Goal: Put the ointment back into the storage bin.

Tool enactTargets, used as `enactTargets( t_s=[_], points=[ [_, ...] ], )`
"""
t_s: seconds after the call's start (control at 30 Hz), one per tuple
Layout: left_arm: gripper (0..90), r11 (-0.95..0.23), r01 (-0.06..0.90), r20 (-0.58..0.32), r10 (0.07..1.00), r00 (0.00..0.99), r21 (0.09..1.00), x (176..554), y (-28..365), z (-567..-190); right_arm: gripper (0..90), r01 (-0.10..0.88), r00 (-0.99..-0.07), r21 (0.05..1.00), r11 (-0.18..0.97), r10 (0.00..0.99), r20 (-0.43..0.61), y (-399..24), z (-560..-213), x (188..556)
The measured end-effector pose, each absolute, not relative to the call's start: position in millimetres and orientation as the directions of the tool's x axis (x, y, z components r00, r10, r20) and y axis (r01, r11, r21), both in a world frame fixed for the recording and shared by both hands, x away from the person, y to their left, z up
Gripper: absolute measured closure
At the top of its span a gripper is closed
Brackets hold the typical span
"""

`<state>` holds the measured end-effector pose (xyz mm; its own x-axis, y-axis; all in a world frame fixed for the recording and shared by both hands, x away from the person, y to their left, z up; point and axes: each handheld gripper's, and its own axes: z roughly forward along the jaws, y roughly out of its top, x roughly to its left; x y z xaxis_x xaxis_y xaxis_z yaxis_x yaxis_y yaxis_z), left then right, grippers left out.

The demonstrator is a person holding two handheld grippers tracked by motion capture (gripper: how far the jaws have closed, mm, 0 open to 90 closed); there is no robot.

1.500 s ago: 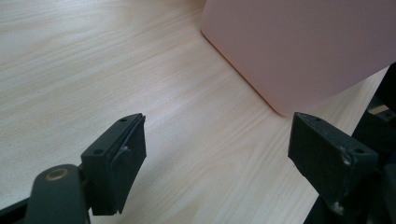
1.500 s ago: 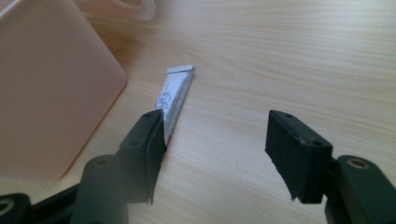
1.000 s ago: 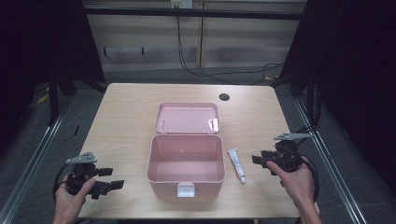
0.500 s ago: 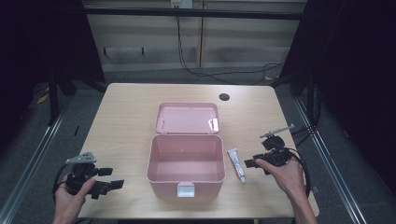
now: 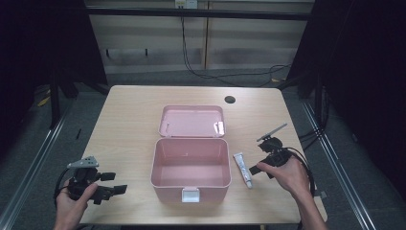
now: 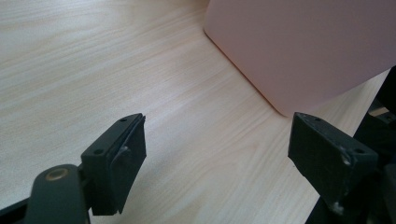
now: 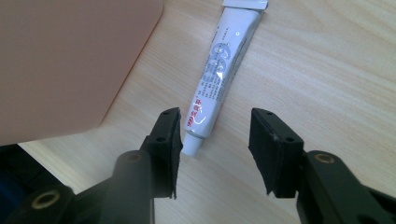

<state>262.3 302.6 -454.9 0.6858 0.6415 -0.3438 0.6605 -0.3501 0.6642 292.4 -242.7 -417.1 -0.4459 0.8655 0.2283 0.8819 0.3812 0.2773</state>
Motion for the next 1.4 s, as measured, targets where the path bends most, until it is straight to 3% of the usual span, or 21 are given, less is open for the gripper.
enactTargets(
  t_s=[0.9, 1.4],
  points=[
    [19.1, -0.347, 0.664, -0.349, 0.641, 0.683, 0.663, 263, 303, -455, 64.1, 0.909, -0.413, 0.048, 0.413, 0.882, 0.229, -213, -432, 319],
    [19.1, -0.348, 0.661, -0.348, 0.639, 0.686, 0.664, 263, 303, -455, 65.2, 0.914, -0.403, 0.027, 0.405, 0.897, 0.179, -204, -444, 328]
  ],
)
